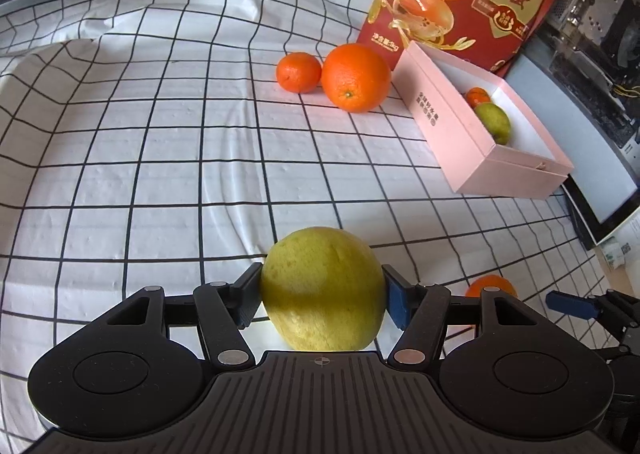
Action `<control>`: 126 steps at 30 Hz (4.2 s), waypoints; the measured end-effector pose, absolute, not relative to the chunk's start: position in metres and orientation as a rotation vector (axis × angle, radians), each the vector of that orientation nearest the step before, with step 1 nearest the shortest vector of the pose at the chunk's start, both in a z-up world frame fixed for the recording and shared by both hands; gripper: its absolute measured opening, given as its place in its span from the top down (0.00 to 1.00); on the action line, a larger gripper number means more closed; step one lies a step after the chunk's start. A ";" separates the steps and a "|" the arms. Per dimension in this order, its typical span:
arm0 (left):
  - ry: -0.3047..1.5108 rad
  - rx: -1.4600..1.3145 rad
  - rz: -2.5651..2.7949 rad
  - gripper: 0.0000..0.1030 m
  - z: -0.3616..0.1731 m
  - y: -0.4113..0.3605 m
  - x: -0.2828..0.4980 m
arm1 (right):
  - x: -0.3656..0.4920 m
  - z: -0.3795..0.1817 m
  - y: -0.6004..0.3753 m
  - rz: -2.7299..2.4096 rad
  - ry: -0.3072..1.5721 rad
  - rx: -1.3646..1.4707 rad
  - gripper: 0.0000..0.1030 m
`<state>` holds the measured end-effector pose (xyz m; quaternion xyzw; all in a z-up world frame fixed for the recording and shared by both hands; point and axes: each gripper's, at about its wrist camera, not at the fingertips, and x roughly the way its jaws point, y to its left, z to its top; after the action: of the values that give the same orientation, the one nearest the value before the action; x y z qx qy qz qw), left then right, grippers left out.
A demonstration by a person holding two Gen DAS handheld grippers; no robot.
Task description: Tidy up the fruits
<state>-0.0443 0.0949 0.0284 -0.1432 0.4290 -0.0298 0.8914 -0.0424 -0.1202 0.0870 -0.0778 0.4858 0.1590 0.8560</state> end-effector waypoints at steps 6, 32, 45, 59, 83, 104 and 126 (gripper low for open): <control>0.873 -0.274 -0.089 0.36 0.038 0.090 -0.048 | -0.047 0.098 -0.120 0.392 0.983 -0.073 0.26; 0.952 -0.205 -0.074 0.35 0.031 0.086 -0.048 | -0.040 0.093 -0.093 0.412 0.980 -0.104 0.58; 0.936 -0.215 -0.071 0.35 0.032 0.084 -0.048 | -0.038 0.091 -0.119 0.334 0.990 -0.083 0.58; 0.885 -0.236 -0.192 0.35 0.039 0.063 -0.040 | -0.034 0.090 -0.134 0.283 0.985 -0.062 0.58; 0.867 -0.109 -0.315 0.35 0.153 -0.042 0.217 | 0.164 0.171 -0.206 0.210 0.769 -0.041 0.58; 0.959 0.060 -0.351 0.35 0.076 -0.068 0.241 | 0.165 0.088 -0.170 0.284 0.856 -0.150 0.58; 0.737 -0.302 -0.143 0.37 0.101 0.067 0.101 | 0.106 0.113 -0.170 0.233 0.802 -0.003 0.38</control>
<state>0.1009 0.0668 0.1015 -0.1470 0.3586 -0.0697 0.9192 0.1064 -0.1699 0.1134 -0.0012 0.3895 0.1131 0.9141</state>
